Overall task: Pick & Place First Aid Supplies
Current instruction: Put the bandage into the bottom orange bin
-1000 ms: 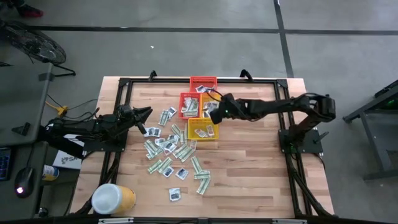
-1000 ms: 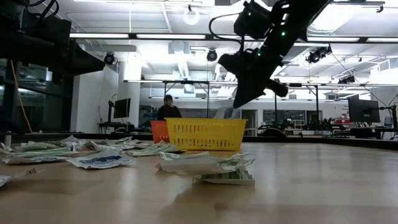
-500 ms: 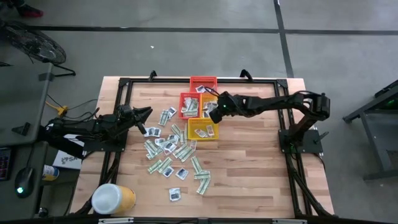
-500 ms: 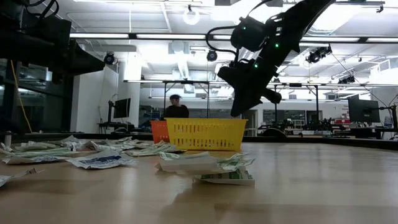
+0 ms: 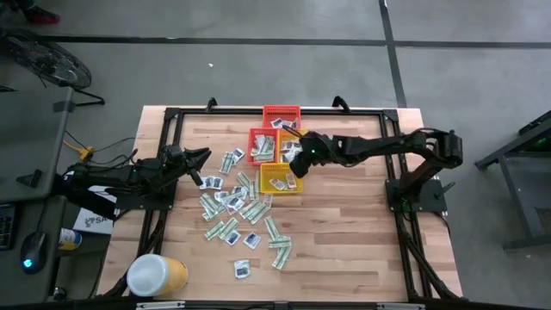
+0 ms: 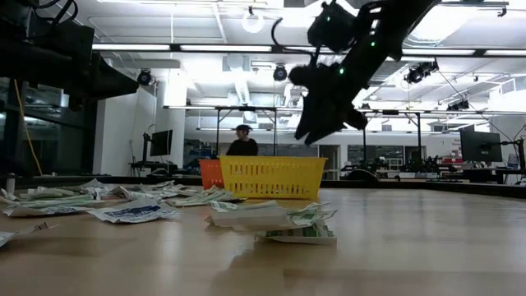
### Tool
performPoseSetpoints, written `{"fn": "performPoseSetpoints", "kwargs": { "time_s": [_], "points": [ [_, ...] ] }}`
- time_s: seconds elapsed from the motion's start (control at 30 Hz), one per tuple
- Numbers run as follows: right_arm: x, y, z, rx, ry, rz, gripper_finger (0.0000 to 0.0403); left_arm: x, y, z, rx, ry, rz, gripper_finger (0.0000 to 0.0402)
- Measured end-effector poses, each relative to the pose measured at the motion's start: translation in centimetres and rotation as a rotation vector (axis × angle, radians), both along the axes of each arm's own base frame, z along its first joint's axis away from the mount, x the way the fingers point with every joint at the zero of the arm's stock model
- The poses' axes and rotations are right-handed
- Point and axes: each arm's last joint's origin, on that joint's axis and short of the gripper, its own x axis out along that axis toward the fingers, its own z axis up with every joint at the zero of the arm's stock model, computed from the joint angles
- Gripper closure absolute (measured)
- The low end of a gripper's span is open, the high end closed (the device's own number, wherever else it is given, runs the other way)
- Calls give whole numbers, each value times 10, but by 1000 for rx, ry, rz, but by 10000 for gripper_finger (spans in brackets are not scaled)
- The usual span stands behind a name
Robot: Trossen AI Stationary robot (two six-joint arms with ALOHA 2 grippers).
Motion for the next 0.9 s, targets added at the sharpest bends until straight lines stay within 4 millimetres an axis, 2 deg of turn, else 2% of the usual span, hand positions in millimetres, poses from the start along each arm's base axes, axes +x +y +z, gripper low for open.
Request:
{"fn": "performPoseSetpoints", "kwargs": {
  "time_s": [0.1,0.2,0.33,0.53,0.73,0.9],
  "points": [
    [2,19,3,92,-26,115,259,0,0,0,0,0,0,328],
    [5,41,3,292,-56,198,256,0,0,0,0,0,0,328],
    [6,74,4,489,-52,228,257,0,0,0,0,1,0,328],
    [3,117,-1,568,-20,99,253,0,0,0,0,0,0,328],
    [1,151,-19,647,61,53,242,0,0,0,0,0,0,328],
    [4,171,-38,709,103,44,241,0,0,0,0,0,0,328]
  ]
}}
